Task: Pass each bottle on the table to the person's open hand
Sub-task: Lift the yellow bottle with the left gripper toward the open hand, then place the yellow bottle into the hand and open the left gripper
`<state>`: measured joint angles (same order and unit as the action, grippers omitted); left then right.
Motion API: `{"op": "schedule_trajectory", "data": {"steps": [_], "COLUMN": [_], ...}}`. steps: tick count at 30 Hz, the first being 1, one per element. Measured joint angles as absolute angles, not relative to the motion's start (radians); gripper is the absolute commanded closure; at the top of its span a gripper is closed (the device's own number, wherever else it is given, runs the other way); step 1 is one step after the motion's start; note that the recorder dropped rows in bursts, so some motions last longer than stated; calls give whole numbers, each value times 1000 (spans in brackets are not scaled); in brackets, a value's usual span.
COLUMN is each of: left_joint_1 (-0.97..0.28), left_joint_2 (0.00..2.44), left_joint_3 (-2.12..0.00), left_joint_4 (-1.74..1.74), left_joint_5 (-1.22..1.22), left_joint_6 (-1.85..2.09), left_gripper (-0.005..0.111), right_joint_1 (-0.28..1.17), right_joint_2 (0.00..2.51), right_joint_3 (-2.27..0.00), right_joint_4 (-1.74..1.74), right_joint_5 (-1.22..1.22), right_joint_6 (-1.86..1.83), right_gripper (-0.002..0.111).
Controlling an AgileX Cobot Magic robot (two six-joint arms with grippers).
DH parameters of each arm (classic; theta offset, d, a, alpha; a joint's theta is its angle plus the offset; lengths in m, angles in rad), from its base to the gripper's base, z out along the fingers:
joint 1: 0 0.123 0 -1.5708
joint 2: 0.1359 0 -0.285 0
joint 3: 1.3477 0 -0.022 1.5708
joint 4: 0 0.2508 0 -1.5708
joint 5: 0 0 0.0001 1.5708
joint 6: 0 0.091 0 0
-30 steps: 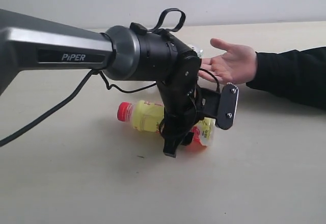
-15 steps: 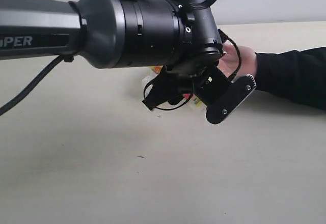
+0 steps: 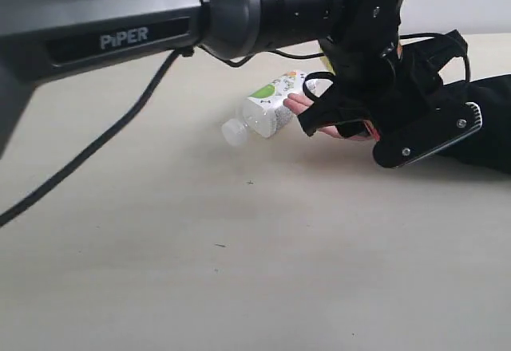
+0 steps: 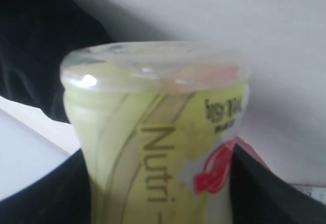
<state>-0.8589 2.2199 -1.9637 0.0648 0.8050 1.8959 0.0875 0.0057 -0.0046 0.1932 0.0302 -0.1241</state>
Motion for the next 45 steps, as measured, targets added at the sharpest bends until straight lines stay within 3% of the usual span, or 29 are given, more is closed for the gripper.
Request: {"op": "schedule_trajectory", "data": {"steps": [8,27,31,35,37,45], "left_joint_1": [-810,-799,-799,-799,-799,-799], "left_joint_2": [2358,2410,2410,2410,2410,2410], "left_joint_3": [-2097,-2107,-2107,-2107,-2107,-2107], "left_joint_4": [-52,-75,-75,-75,-75,-76], "left_joint_5": [844,855,846,829,827,765], "left_joint_6": [1907,1899,1860,1835,1828,1727], "left_gripper": [107,106,90,57,47,40], "right_joint_1": [88,88,88,88,88,88], "right_joint_2": [6,6,6,6,6,6], "right_joint_3": [-5,-5,-5,-5,-5,-5], "right_joint_4": [193,193,193,193,193,193], "right_joint_5": [30,30,30,30,30,30], "right_joint_6": [-124,-124,-124,-124,-124,-124], "right_gripper": [108,108,108,108,108,108]}}
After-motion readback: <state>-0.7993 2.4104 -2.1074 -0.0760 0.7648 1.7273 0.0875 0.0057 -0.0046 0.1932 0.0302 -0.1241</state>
